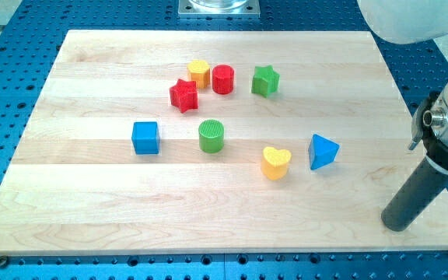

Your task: Slide the heart diagonally top right to the green circle

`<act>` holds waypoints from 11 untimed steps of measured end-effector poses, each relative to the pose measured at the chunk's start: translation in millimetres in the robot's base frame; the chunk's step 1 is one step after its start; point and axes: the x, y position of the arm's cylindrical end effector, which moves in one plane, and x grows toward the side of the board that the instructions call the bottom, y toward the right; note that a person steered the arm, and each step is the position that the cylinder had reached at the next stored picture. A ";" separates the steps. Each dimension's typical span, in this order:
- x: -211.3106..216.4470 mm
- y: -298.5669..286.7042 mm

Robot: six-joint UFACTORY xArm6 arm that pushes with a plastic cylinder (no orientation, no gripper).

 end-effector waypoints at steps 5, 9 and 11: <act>-32.0 -110.9; -129.4 -152.8; -121.8 -160.2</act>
